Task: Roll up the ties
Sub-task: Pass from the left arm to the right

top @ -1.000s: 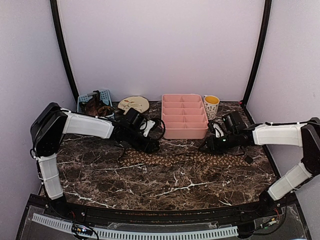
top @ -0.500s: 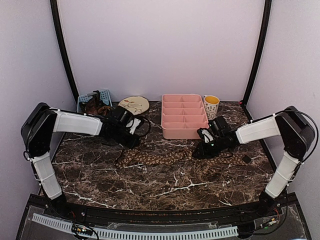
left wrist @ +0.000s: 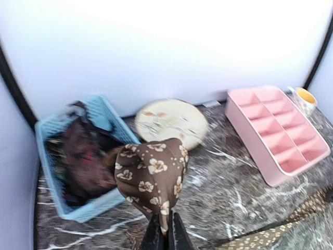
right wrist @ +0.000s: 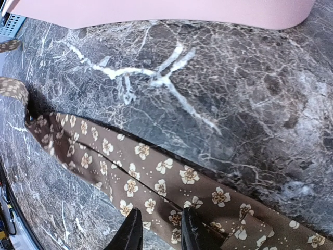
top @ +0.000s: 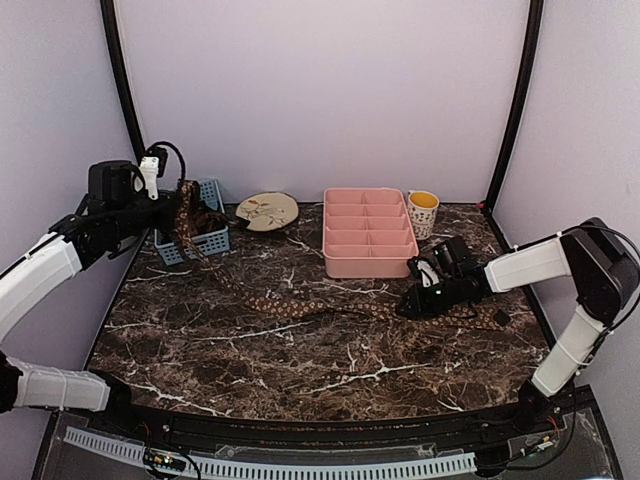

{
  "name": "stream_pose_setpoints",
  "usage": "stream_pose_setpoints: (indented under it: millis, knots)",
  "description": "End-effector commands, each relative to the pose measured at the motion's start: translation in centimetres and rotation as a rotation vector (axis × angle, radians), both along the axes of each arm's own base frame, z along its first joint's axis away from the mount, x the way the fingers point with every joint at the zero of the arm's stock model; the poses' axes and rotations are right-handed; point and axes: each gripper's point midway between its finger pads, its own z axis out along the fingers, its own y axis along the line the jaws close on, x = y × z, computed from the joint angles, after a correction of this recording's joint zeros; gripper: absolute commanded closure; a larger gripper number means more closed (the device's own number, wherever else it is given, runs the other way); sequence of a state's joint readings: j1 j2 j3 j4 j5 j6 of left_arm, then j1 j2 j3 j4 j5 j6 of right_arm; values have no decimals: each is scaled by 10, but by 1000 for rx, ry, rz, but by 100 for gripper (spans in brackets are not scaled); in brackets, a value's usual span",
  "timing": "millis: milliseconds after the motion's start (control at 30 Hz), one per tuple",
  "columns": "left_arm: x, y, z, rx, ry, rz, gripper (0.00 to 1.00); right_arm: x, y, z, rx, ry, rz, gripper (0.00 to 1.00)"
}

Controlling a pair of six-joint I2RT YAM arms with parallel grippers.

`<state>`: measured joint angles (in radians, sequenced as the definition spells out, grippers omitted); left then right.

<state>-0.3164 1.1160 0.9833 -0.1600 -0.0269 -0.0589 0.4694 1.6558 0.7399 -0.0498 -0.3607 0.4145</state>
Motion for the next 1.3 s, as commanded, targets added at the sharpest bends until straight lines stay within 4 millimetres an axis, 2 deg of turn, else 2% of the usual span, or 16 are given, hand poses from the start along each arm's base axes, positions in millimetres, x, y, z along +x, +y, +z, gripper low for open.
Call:
stream_pose_setpoints:
  millis: [0,100,200,300,367,467,533,600,667,767,867,933,1000,1100,1167,1267]
  knots:
    - [-10,43,38,77,-88,124,100,-34,-39,-41,-147,157,-26,74]
    - [-27,31,62,74,-202,9,100,-33,-39,-39,-139,158,-22,74]
    - [-49,-11,75,56,-281,-270,98,-30,-34,-36,-118,157,-10,74]
    - [-105,-74,75,-18,-288,-780,94,-28,-30,-35,-107,158,7,74]
    - [-138,-98,73,-95,-248,-1008,93,-27,-29,-34,-105,157,16,73]
    - [-170,-118,63,-155,-155,-1193,94,-25,-27,-28,-100,145,28,71]
    - [-184,-122,59,-172,-127,-1247,95,-20,-24,-19,-84,122,31,70]
    - [-195,-121,66,-193,-153,-1276,96,-15,-16,-6,-44,95,40,68]
    - [-199,-119,77,-200,-209,-1270,96,-8,-6,7,-7,67,55,66]
    - [-205,-119,93,-232,-270,-1298,96,-1,22,34,71,14,109,59]
    - [-195,-123,95,-246,-251,-1297,96,7,60,62,142,-47,171,53]
    - [-191,-126,94,-247,-241,-1299,96,16,89,81,180,-87,207,53]
    - [-188,-126,94,-243,-242,-1299,96,21,120,93,213,-102,246,55]
    - [-186,-127,93,-235,-245,-1294,96,30,166,103,247,-122,293,57]
    - [-183,-126,91,-221,-245,-1275,96,30,193,102,263,-116,326,57]
    - [-170,-126,82,-199,-214,-1213,96,22,224,84,281,-68,383,51]
